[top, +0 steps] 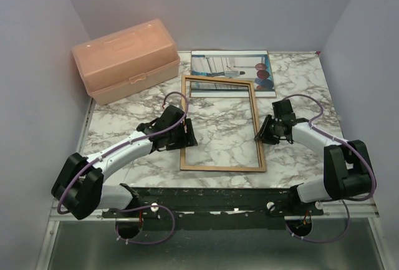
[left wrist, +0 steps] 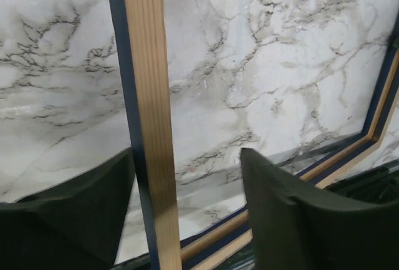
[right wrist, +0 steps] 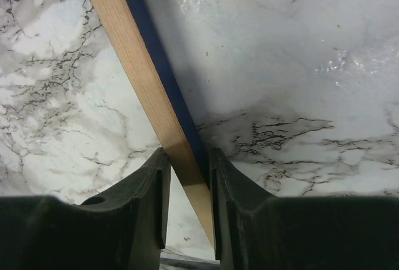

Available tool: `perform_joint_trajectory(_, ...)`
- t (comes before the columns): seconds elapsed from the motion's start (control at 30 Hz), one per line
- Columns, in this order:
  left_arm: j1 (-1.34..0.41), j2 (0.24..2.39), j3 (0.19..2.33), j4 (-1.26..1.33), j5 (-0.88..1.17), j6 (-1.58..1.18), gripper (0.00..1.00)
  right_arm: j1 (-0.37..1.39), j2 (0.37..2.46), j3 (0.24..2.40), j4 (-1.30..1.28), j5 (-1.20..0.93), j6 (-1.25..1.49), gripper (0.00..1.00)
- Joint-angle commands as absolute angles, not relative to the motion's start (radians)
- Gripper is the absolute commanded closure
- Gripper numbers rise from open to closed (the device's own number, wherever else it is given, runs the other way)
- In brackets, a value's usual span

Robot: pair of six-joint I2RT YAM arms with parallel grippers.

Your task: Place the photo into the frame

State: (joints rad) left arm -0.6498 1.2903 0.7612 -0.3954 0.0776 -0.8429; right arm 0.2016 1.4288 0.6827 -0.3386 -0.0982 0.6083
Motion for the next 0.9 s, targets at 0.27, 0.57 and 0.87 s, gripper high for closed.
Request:
perform_joint_trajectory(0.27,-0.686,1.12,0.844,-0.597,-0.198,-0.778,0.08,0.207,1.408,0.624,-0.378,-0.107,0.648,0.99)
perform_joint_trajectory(0.57,-0.686,1.001,0.781,-0.553,-0.216,-0.754,0.06,0.207,1.368,0.64,-0.437,-0.096,0.618,0.99)
perform_joint_trajectory(0.87,-0.687,1.275,0.896,-0.614,-0.261,-0.652,0.1,0.207,1.301,0.656,-0.485,-0.091,0.624,0.5)
